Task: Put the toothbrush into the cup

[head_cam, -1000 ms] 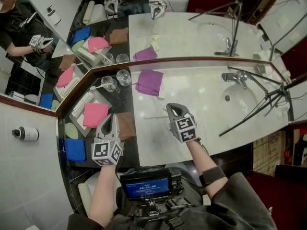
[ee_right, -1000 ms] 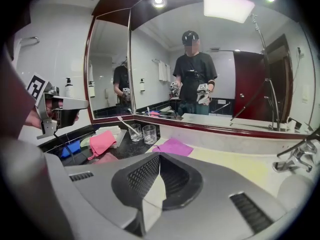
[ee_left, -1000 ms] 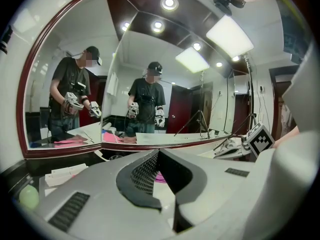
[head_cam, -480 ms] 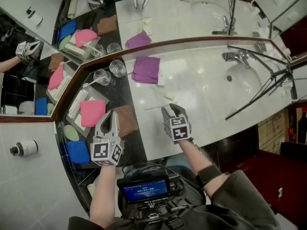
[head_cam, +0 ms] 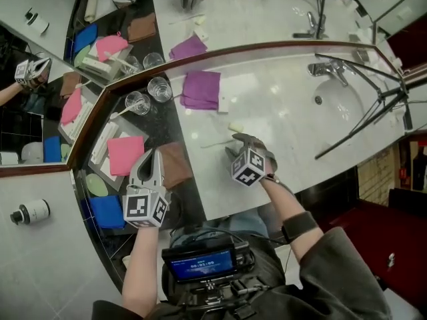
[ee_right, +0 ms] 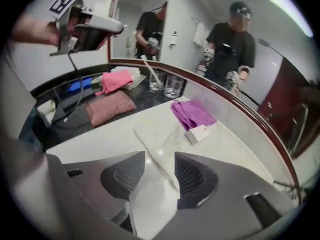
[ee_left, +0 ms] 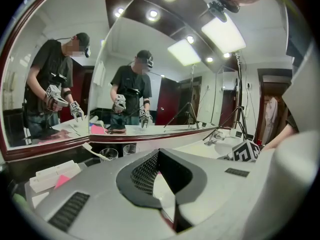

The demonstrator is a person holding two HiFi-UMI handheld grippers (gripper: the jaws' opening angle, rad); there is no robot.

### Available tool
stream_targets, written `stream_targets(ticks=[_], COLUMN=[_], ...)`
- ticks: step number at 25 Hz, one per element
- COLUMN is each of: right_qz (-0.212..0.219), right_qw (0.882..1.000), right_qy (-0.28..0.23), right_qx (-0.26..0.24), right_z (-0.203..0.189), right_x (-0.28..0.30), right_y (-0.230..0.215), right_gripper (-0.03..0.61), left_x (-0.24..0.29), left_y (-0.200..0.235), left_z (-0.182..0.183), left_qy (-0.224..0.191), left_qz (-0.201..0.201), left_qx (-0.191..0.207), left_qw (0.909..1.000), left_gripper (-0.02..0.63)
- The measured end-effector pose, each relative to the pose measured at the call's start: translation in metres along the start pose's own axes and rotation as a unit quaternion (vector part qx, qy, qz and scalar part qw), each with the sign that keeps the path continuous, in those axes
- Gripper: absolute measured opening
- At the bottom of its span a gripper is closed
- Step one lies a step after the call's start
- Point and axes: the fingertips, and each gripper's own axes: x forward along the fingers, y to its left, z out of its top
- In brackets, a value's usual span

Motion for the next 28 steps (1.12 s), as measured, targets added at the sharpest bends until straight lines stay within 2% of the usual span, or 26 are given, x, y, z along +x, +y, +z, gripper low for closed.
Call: stream_targets(ticks=[2,4,8,10,16,17,18,19,28], right_qz=[0.022,0.039,0.068,0.085,0.115,0.114,0.113,0.113,0.098], right_qw=[0.996,0.988,0.972,0.964,0.938,0.935,0.933,0.931,0.933], right_qy=[0.027,0.046,0.077,0.09,0.12,0.121,0.122,0.122,0.109], right_qx=[-0.084,-0.143,-0.21,-0.235,-0.304,-0.314,-0.32,-0.324,-0.328], right_z=[-0.006,-0.011,-0.02,-0.024,-0.032,-0.031,-0.031,-0.031,-0.024], right_x=[0.008,0.015,0.029,0.035,0.051,0.053,0.054,0.055,0.05], right_y=[0.002,0.001,0.0,0.001,0.006,0.005,0.004,0.004,0.002], right_gripper=[0.204,0.204,0.202,0.177,0.158,0.145,0.105,0.06,0.054], left_x=[-0.001,-0.004,-0.01,-0.013,-0.019,-0.02,-0.02,-0.021,-0.022], left_y=[0.0,0.001,0.004,0.007,0.015,0.016,0.016,0.016,0.017], left_z=[-0.003,-0.006,-0.013,-0.016,-0.023,-0.024,-0.025,-0.026,-0.033], left_qy=[0.0,0.001,0.003,0.004,0.004,0.006,0.008,0.009,0.013], left_qz=[0.001,0.004,0.013,0.019,0.032,0.034,0.036,0.038,0.043], left_qx=[-0.002,-0.003,-0.01,-0.014,-0.021,-0.022,-0.023,-0.023,-0.023], left_qw=[1.0,1.0,0.9999,0.9997,0.9992,0.9991,0.9991,0.999,0.9987], left_gripper=[0.0,0.0,0.0,0.0,0.0,0.0,0.0,0.0,0.0])
